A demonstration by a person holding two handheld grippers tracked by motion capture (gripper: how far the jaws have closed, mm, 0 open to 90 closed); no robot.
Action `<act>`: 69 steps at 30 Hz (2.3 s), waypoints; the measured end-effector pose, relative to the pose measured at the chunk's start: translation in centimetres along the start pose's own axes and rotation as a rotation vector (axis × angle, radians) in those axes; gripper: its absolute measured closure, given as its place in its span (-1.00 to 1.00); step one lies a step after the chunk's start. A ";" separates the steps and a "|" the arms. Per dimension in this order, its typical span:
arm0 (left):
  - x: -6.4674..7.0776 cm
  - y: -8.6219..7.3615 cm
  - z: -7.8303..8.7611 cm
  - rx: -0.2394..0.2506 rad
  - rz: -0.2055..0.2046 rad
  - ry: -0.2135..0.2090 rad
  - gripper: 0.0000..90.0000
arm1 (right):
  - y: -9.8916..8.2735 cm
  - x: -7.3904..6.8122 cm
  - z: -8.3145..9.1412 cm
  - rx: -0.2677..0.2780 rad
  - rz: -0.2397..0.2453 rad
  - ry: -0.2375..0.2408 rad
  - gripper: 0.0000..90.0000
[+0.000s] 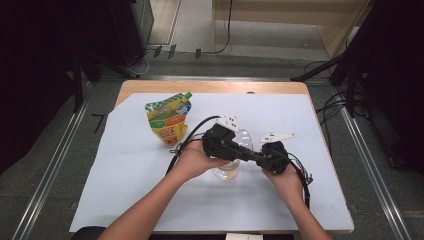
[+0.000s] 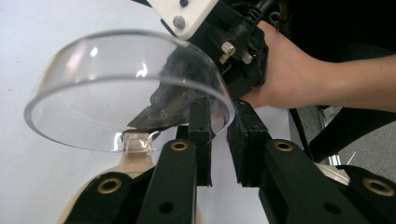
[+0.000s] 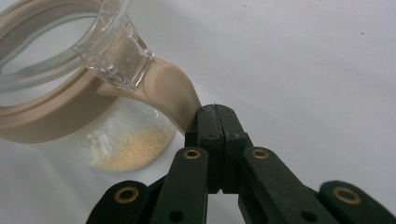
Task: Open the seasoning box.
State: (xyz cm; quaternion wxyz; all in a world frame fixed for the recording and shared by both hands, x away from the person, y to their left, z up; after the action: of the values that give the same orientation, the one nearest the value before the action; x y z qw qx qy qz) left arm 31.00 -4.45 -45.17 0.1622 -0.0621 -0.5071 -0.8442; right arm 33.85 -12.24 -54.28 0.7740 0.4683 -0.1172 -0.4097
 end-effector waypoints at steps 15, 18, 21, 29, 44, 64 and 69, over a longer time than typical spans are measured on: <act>0.0 -0.1 0.2 -0.017 0.035 0.001 0.32 | 0.5 0.4 0.9 0.038 -0.010 0.002 0.83; 0.0 -0.1 1.1 -0.015 0.035 0.000 0.29 | 0.6 0.5 1.6 0.043 -0.022 -0.001 0.78; -0.1 -0.2 2.0 -0.007 0.053 0.003 0.23 | 0.6 0.4 2.4 0.053 -0.037 0.012 0.72; -0.7 -1.4 4.0 -0.001 0.087 0.029 0.26 | 0.3 -1.8 4.6 0.094 -0.041 0.062 0.47; -2.8 -1.3 8.4 0.069 0.136 0.104 0.12 | -0.7 -7.1 4.3 0.067 0.020 0.192 0.27; -5.4 -2.2 14.3 0.094 0.199 0.211 0.09 | -1.0 -9.7 3.1 0.031 0.077 0.253 0.23; -6.1 -2.5 15.8 0.096 0.212 0.244 0.07 | -1.1 -10.5 2.6 0.020 0.099 0.264 0.22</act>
State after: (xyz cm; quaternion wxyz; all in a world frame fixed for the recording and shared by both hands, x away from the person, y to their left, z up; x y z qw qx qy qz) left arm 34.95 11.79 -41.34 0.3136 -0.0042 -0.5140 -0.7984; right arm 25.10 -6.33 -51.69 0.7974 0.5193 -0.0414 -0.3045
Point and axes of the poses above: each handheld gripper's, and its own axes: z roughly backward along the jaws, y roughly out of its top, x roughly to its right, the point moved 9 cm from there along -z, roughly forward along the jaws, and after that the axes turned 11 degrees about x, right-handed, at the moved point
